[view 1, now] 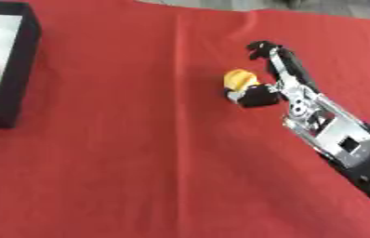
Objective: Pick up the objects with one hand, pass them to the other hand, and then place them into the box on the other side of the table.
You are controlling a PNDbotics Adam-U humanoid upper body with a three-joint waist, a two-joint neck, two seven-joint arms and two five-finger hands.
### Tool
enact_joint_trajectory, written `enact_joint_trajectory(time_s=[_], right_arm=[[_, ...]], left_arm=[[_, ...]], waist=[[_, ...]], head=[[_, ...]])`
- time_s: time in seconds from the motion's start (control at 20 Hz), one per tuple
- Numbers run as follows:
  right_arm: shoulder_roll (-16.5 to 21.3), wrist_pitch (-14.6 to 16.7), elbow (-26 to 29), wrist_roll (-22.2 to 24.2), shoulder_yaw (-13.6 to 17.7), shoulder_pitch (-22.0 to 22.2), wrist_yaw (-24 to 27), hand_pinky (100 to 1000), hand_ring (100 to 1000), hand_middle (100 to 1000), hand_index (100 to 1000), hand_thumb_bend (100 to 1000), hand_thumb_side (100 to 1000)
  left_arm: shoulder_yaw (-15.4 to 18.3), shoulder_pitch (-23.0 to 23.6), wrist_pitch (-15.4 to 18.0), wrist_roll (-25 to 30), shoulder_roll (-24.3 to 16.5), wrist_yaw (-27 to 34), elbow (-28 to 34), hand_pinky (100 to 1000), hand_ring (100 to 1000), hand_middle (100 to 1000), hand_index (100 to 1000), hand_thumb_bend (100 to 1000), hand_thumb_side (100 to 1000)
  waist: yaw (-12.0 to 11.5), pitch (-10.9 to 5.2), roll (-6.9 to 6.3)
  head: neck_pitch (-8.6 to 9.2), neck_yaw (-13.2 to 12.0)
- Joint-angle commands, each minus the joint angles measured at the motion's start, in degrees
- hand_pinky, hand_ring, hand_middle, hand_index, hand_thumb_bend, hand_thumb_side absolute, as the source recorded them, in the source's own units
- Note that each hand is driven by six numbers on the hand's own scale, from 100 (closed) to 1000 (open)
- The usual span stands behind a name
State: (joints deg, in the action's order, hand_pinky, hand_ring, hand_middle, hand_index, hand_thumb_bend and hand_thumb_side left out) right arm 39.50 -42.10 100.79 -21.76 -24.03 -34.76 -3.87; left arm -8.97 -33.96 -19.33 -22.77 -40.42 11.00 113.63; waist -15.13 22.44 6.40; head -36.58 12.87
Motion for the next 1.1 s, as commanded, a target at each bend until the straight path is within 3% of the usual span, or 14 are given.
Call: enact_joint_trajectory(time_s=[0.05,1.1], right_arm=[[0.8,-9.9,-0.4,-9.0,1.0,-0.5,-1.0,801,917,734,853,581,111],[-0.6,-9.9,-7.3,-11.4,0.2,-0.5,1.4,815,907,741,850,559,130]], left_arm=[[0.8,-0.4,-0.1,-0.1,-0.9,-0.3,1.0,773,736,730,831,100,754],[0.6,-0.1,-0.1,0.0,-0.4,-0.6,1.0,774,735,729,827,100,762]], waist=[[0.1,-1.01,-0.52],[-0.2,-0.16,-0.48]], head=[[0.69,0.3],[1.15,0.9]])
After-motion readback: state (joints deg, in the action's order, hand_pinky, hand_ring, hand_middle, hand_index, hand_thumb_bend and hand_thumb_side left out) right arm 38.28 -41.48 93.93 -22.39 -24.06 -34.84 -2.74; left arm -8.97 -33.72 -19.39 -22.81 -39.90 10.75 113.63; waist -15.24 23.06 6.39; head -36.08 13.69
